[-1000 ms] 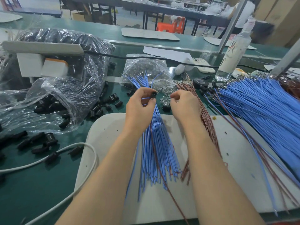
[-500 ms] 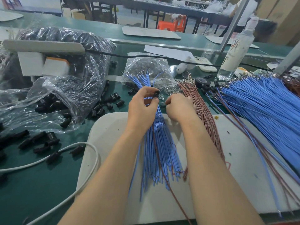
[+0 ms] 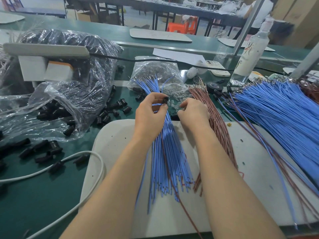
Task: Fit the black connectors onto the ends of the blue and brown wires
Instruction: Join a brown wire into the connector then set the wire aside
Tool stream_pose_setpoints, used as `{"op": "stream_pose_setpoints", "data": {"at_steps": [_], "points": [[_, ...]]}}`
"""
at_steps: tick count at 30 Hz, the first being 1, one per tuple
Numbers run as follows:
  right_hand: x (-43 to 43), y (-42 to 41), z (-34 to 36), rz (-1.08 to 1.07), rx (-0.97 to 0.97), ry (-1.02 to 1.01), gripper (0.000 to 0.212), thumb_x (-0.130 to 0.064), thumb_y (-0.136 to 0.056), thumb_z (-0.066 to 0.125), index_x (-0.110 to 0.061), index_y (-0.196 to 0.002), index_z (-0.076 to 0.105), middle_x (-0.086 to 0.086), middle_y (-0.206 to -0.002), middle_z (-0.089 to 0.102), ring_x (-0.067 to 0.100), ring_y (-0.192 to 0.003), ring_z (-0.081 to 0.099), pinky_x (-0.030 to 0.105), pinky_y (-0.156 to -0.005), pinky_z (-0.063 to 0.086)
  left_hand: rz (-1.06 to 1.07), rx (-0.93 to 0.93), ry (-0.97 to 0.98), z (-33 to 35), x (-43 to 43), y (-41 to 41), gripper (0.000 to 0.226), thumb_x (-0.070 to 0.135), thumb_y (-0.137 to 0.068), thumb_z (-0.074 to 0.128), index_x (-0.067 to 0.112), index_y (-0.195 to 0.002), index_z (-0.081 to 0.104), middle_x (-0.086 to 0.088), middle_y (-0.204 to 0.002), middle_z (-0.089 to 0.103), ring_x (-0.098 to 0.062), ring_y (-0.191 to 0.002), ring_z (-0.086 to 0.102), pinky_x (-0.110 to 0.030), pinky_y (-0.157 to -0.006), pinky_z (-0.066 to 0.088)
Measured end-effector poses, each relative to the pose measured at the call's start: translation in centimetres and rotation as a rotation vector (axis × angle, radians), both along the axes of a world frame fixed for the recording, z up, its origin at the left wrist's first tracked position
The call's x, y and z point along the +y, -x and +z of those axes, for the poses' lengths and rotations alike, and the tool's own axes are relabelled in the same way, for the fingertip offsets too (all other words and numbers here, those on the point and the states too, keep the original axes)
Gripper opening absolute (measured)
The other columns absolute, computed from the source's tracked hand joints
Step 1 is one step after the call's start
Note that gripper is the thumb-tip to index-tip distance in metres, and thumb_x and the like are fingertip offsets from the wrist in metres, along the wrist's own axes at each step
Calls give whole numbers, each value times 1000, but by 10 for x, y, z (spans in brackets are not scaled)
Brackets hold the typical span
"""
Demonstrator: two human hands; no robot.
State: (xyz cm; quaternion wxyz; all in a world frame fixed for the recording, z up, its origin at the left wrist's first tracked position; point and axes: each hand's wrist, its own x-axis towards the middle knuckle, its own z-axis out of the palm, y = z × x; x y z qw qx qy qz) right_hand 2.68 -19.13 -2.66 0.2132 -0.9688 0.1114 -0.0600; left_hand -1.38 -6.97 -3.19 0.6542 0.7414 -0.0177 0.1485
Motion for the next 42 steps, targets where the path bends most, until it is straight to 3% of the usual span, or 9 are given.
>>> {"op": "stream_pose_setpoints", "data": {"at_steps": [5, 9, 14, 23, 27, 38, 42], "points": [[-4, 2, -3, 25, -128, -135, 23, -18, -90, 55, -19, -110, 67, 6, -118, 63, 26, -113, 53, 39, -99, 42, -14, 6, 4, -1, 1, 0, 19, 2, -90, 55, 17, -99, 62, 8, -91, 66, -8, -85, 64, -18, -79, 51], [-12, 12, 8, 123, -291, -436, 19, -11, -89, 62, -11, -106, 69, 4, -101, 70, 12, -90, 62, 22, -85, 48, -16, 2, 3, -1, 0, 0, 19, 0, -90, 55, 16, -98, 61, 7, -92, 65, -10, -89, 64, -19, -81, 50], [-9, 28, 12, 268, -367, -615, 17, -5, -84, 67, -17, -96, 66, -4, -86, 67, 10, -82, 63, 17, -79, 51, -30, -8, 2, -2, 0, 0, 19, -2, -90, 54, 15, -96, 60, 2, -95, 66, -14, -94, 65, -25, -85, 51], [-5, 39, 16, 342, -421, -528, 13, -5, -83, 68, -15, -90, 64, -6, -81, 64, 10, -77, 61, 22, -77, 52, -49, -14, -6, -4, 1, -1, 21, -2, -90, 54, 16, -96, 61, 4, -92, 66, -10, -87, 63, -25, -81, 51], [-4, 40, 18, 340, -416, -531, 16, 1, -83, 63, -13, -91, 67, 1, -87, 67, 15, -81, 63, 26, -79, 53, -54, -8, -8, -3, 0, -1, 20, -2, -90, 54, 14, -99, 62, 3, -94, 66, -9, -86, 62, -24, -80, 50], [-1, 44, 22, 339, -422, -585, 10, -4, -86, 63, -11, -93, 67, -2, -86, 67, 8, -80, 63, 19, -79, 51, -53, -23, -40, -2, 0, 1, 19, -1, -91, 53, 12, -101, 62, 3, -95, 66, -6, -82, 60, -20, -77, 48], [2, 47, 23, 315, -470, -449, 16, -3, -85, 61, -13, -92, 72, 3, -95, 66, 14, -85, 64, 27, -84, 52, -52, -44, -59, -3, 0, 2, 20, -1, -91, 53, 14, -100, 62, 3, -96, 67, -9, -88, 63, -19, -79, 50]]}}
